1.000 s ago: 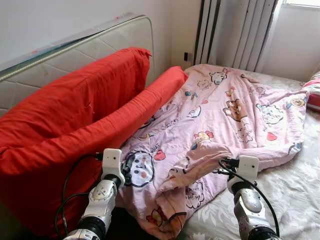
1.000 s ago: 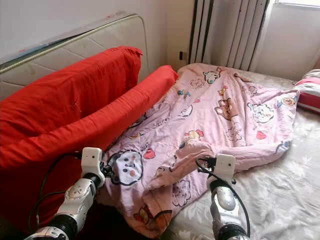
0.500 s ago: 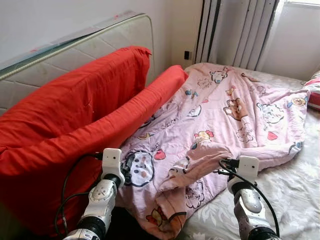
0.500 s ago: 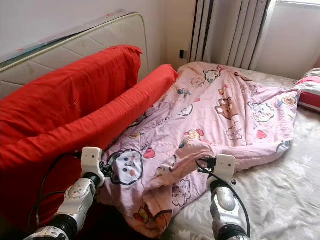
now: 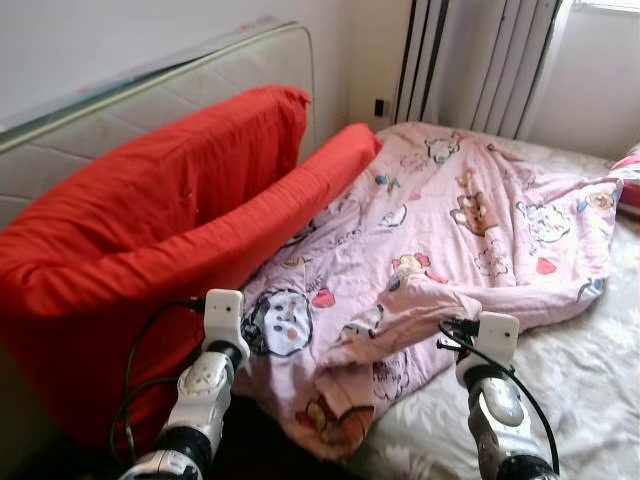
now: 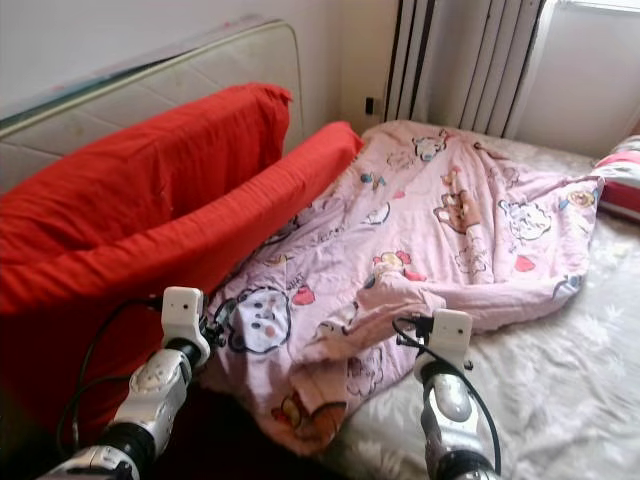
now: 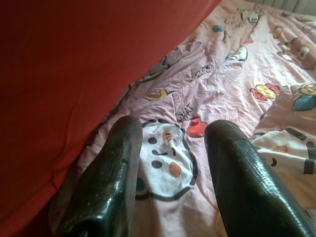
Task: Clean up the room
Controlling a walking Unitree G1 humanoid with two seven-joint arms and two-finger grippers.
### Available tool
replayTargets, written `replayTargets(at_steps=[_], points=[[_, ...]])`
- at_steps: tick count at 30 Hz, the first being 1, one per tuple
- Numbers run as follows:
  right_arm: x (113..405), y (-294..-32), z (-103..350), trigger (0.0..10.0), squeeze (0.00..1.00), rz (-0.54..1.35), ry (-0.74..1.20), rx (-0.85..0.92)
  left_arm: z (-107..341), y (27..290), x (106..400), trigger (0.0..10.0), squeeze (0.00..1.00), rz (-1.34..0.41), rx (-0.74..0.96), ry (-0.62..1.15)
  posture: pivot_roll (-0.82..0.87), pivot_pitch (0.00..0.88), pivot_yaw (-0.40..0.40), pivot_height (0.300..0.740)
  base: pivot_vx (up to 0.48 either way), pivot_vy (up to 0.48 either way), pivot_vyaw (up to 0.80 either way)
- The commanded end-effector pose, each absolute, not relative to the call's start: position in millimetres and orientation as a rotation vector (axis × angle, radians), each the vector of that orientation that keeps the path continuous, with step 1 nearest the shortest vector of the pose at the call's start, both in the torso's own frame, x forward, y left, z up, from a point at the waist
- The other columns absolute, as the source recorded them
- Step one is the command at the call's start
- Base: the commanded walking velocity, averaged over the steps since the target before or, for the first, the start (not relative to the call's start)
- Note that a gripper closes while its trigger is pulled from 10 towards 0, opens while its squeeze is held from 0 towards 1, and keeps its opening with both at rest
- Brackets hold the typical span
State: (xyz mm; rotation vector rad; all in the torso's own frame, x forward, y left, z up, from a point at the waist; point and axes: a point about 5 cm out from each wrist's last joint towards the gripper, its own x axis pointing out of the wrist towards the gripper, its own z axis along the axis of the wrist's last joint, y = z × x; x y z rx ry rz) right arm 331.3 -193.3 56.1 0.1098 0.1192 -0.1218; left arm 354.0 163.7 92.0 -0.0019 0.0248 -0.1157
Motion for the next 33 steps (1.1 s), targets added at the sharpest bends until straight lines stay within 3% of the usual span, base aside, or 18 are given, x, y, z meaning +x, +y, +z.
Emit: replayTargets(at_steps=[1,33], points=[[330.4,-194.1,55.2,10.0,0.0,-0.132,0.119,0.118,88.2,168.8,352.1,10.0,0.0,-0.102,-0.002,0.038,-0.03,0.092,0.026,0.74,-0.281,0.0,0.0],[330.5,-197.8,59.4,10.0,0.0,-0.174,0.078,0.116,88.3,170.2,352.4,10.0,0.0,-0.1,0.001,0.038,-0.03,0.094,0.028,0.74,-0.279,0.0,0.0]])
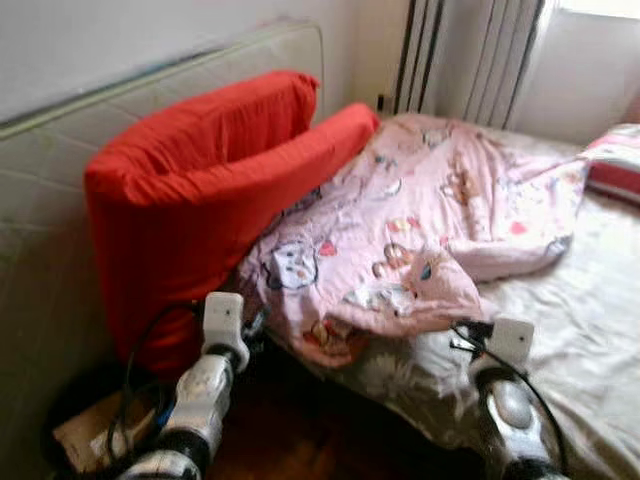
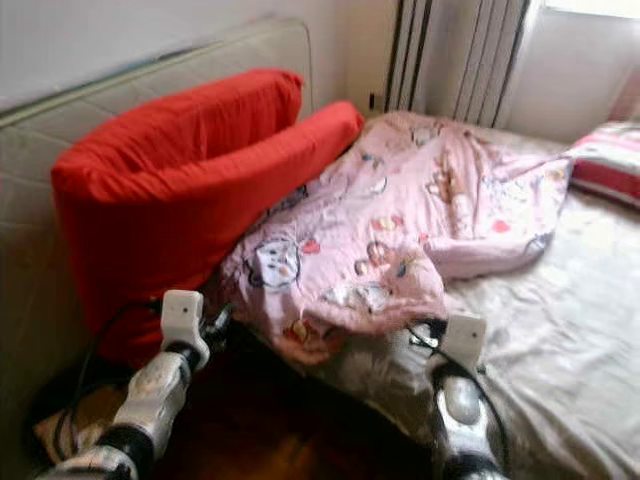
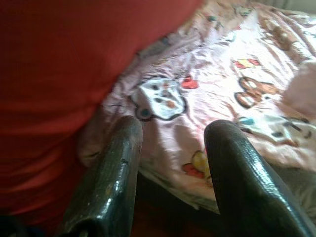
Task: Clean up the room
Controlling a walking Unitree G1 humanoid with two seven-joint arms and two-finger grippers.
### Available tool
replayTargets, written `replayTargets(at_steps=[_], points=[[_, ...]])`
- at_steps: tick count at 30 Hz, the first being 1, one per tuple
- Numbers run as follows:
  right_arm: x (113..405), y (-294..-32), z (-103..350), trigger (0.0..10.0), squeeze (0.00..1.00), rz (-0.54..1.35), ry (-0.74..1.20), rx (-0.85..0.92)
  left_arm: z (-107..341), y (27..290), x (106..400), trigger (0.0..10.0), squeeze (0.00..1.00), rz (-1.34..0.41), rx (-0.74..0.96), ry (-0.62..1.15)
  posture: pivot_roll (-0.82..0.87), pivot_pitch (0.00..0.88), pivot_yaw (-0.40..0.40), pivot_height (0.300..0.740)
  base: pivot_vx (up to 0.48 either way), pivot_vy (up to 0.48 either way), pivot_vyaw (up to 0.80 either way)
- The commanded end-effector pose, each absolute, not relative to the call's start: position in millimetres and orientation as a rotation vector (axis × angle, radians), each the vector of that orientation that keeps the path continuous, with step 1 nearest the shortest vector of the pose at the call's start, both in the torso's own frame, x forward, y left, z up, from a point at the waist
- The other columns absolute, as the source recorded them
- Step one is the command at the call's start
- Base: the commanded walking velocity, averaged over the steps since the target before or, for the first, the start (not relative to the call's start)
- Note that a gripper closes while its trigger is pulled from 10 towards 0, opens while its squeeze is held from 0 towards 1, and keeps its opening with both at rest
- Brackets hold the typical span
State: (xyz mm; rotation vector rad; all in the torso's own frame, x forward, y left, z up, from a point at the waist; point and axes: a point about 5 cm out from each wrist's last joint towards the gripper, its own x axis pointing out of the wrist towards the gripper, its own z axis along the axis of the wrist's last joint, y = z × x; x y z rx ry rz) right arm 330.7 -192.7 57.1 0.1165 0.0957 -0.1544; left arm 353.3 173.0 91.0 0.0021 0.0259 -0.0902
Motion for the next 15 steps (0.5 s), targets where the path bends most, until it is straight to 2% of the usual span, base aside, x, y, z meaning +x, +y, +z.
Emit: replayTargets(at_steps=[1,15], points=[[330.6,-197.9,59.7,10.0,0.0,-0.175,0.076,0.117,88.3,170.2,352.4,10.0,0.0,-0.1,0.0,0.038,-0.03,0.093,0.028,0.74,-0.277,0.0,0.0],[330.8,-201.0,63.4,10.0,0.0,-0.206,0.043,0.116,88.4,170.5,352.5,10.0,0.0,-0.097,0.001,0.037,-0.03,0.092,0.027,0.74,-0.279,0.0,0.0]])
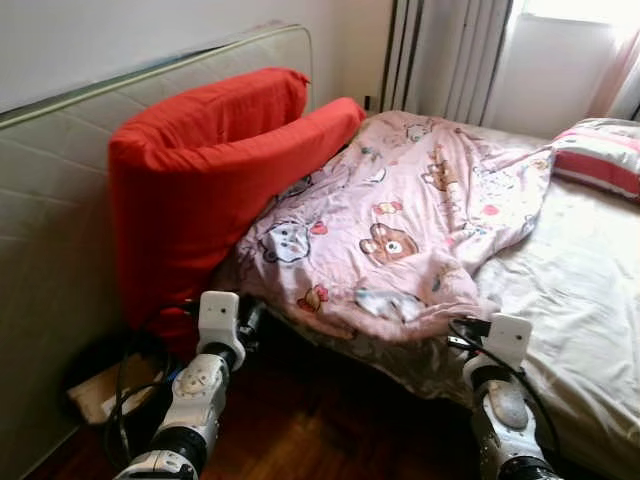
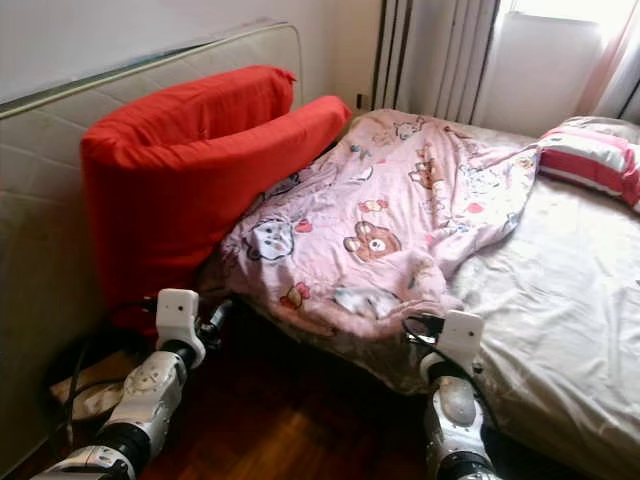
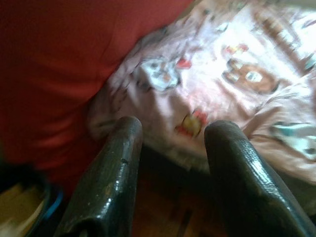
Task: Clean up the room
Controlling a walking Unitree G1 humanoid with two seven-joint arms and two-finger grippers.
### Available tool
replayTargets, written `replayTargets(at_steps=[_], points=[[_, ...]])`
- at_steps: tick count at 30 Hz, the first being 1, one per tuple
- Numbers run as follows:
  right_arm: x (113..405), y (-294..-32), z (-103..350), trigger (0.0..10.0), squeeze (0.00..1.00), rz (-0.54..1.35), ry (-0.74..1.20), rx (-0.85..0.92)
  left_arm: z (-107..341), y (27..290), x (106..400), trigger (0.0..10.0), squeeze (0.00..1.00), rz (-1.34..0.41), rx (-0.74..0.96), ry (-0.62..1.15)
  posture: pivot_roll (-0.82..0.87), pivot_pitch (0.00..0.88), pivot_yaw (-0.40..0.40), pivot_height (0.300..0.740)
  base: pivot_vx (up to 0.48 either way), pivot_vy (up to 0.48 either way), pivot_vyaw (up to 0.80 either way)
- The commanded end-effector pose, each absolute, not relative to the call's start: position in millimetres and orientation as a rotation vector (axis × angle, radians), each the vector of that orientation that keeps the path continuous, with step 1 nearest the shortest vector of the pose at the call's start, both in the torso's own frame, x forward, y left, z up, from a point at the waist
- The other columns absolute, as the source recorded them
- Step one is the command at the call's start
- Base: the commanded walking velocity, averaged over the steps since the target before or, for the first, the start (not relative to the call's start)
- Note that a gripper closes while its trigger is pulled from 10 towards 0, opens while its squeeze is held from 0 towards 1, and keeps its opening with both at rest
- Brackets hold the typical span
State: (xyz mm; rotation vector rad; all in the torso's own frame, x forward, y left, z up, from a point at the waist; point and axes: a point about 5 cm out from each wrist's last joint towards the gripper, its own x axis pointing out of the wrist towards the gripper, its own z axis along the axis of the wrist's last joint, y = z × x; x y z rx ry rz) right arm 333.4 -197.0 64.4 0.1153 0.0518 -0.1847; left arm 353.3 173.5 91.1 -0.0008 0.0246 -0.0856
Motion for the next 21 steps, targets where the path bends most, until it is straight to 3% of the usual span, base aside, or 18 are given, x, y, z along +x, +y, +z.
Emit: replayTargets(at_steps=[1,14,21], points=[[331,-201,63,10.0,0.0,-0.206,0.043,0.116,88,171,352,10.0,0.0,-0.097,0.001,0.037,-0.03,0.092,0.027,0.74,-0.277,0.0,0.0],[333,-210,74,10.0,0.0,-0.265,-0.023,0.094,89,170,353,10.0,0.0,-0.1,0.005,0.038,-0.03,0.086,0.03,0.74,-0.279,0.0,0.0],[336,-205,77,10.0,0.0,-0.229,-0.027,0.006,88,169,353,10.0,0.0,-0.102,0.003,0.04,-0.03,0.083,0.031,0.74,0.0,0.0,0.0]])
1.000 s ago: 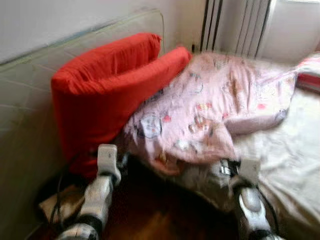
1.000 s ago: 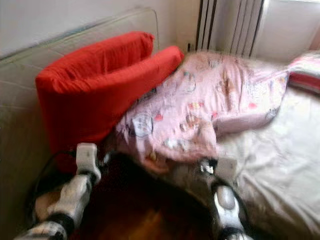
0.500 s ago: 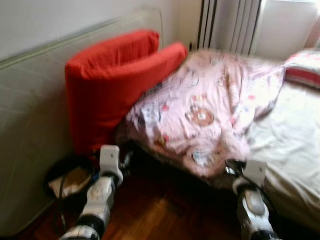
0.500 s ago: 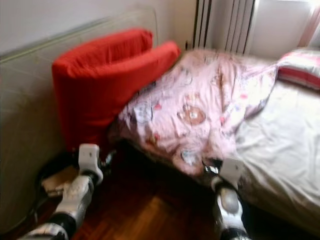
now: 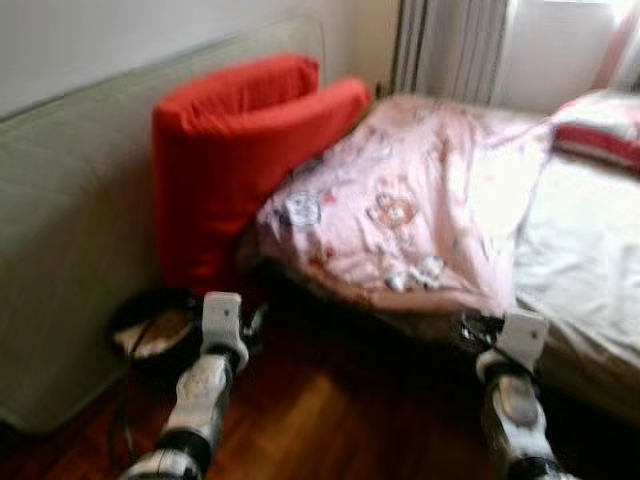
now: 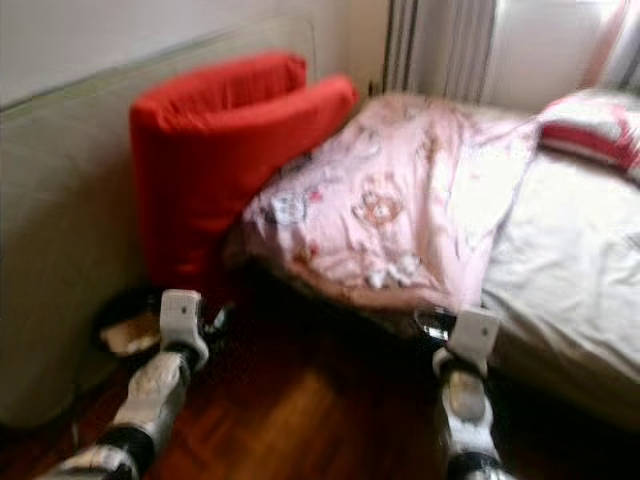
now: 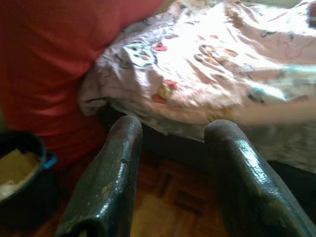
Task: Clean up the room
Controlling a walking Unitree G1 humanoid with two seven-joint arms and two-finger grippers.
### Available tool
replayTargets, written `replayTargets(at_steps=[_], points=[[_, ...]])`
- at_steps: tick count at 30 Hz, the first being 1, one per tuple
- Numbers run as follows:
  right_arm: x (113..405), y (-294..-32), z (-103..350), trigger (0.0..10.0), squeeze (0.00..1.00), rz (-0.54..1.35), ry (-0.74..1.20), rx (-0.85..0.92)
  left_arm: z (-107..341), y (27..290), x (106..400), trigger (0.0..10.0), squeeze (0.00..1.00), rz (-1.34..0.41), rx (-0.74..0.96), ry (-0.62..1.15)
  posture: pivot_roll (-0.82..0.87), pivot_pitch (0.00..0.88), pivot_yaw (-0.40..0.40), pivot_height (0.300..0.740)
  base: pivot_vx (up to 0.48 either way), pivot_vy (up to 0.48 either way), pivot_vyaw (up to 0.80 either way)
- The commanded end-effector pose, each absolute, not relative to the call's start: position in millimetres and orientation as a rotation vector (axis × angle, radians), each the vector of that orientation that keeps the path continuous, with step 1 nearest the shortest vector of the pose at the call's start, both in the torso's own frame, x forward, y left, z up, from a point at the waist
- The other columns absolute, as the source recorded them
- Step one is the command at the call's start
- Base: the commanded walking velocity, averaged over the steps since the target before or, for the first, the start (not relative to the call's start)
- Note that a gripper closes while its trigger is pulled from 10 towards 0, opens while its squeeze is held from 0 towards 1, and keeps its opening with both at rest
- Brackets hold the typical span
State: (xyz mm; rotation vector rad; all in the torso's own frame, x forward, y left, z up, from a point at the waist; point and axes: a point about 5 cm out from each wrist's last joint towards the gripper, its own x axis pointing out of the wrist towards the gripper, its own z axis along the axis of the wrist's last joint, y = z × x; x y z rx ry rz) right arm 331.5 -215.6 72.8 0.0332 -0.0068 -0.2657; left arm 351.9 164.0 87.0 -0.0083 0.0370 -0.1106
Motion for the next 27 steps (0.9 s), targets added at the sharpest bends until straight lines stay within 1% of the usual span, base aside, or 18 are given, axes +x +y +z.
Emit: replayTargets(at_steps=[1,4,7,9,12,13,14,15,18,26,27], points=[[336,-205,77,10.0,0.0,-0.229,-0.027,0.006,88,169,353,10.0,0.0,-0.102,0.003,0.04,-0.03,0.083,0.031,0.74,0.0,0.0,0.0],[328,-214,62,10.0,0.0,-0.317,0.073,0.011,88,169,353,10.0,0.0,-0.106,0.002,0.041,-0.03,0.083,0.03,0.74,0.0,0.0,0.0],[325,-216,56,10.0,0.0,-0.334,0.108,0.023,88,168,353,10.0,0.0,-0.108,0.002,0.043,-0.03,0.083,0.03,0.74,0.0,0.0,0.0],[321,-220,47,10.0,0.0,-0.354,0.183,-0.011,87,168,353,10.0,0.0,-0.113,0.0,0.048,-0.03,0.087,0.031,0.74,0.0,0.0,0.0],[319,-222,43,10.0,0.0,-0.371,0.211,-0.009,87,167,352,10.0,0.0,-0.116,0.001,0.05,-0.03,0.088,0.031,0.74,0.0,0.0,0.0],[316,-223,39,10.0,0.59,-0.383,0.241,0.017,86,166,352,10.0,0.0,-0.12,-0.001,0.05,-0.03,0.089,0.031,0.74,0.0,0.0,0.0],[315,-224,38,10.0,0.59,-0.388,0.251,0.024,86,165,352,10.0,0.0,-0.122,-0.001,0.051,-0.03,0.089,0.031,0.74,0.0,0.0,0.0],[314,-225,36,10.0,1.0,-0.394,0.262,0.028,86,165,352,10.0,0.0,-0.124,-0.001,0.051,-0.03,0.089,0.031,0.74,0.0,0.0,0.0],[312,-226,32,10.0,1.0,-0.41,0.297,0.032,86,164,352,10.0,0.0,-0.128,0.0,0.051,-0.03,0.089,0.031,0.74,0.0,0.0,0.0],[307,-220,22,10.0,1.0,-0.365,0.368,0.031,86,165,352,10.0,0.0,-0.134,0.005,0.054,-0.03,0.091,0.031,0.74,0.0,0.0,0.0],[306,-219,20,10.0,0.84,-0.357,0.382,0.033,85,165,352,10.0,0.0,-0.135,0.006,0.056,-0.03,0.091,0.031,0.74,0.0,0.0,0.0]])
